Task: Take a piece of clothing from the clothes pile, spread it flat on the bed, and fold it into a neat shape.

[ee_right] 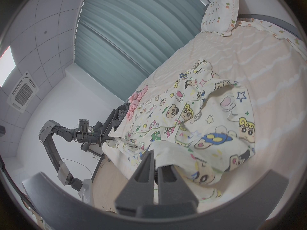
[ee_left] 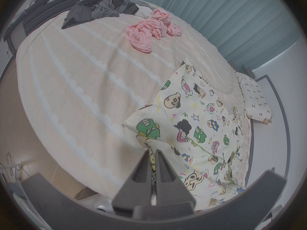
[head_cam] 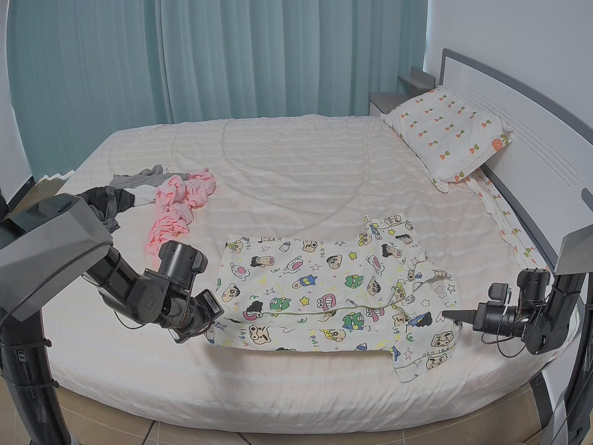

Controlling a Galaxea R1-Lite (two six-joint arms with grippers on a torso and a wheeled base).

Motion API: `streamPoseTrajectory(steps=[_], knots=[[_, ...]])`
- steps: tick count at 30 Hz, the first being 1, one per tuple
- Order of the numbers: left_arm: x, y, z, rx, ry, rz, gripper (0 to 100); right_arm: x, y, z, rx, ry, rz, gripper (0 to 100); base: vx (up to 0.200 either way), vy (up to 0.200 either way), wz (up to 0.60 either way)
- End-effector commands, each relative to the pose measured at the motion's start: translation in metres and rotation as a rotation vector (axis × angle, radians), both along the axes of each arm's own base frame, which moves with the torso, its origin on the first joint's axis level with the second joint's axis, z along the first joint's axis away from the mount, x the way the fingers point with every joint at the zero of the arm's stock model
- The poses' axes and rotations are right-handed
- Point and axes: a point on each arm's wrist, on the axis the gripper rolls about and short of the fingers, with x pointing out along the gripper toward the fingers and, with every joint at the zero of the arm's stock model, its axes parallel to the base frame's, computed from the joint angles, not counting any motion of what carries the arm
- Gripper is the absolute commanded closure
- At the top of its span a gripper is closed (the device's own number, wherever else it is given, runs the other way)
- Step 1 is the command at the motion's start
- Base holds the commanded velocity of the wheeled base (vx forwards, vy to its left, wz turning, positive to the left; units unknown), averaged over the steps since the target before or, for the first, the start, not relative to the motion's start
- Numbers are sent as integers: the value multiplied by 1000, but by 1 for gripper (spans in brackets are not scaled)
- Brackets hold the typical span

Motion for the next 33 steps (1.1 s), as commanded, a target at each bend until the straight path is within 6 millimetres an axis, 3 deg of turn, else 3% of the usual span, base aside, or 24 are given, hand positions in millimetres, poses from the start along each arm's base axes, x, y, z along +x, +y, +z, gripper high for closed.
streamPoseTrajectory(steps=[1,9,19,20,21,29,33], knots=[[22,0,-11,6,28,20,100,24,-4,1,-22,-13,-34,100,0,0,0],[48,-9,-15,-7,32,48,100,49,-8,-9,-52,49,-87,100,0,0,0],[68,-17,-21,7,-7,61,100,65,-8,-22,-84,82,-129,100,0,0,0],[70,-17,-21,7,-7,61,0,67,-9,-24,-90,88,-136,100,0,0,0],[71,-17,-21,8,-4,63,0,69,-8,-24,-91,90,-137,0,0,0,0],[78,-8,-17,-1,-28,140,0,71,-11,-24,-94,75,-152,0,0,0,0],[84,7,-8,-27,-74,202,0,70,-24,-21,-96,76,-223,0,0,0,0]])
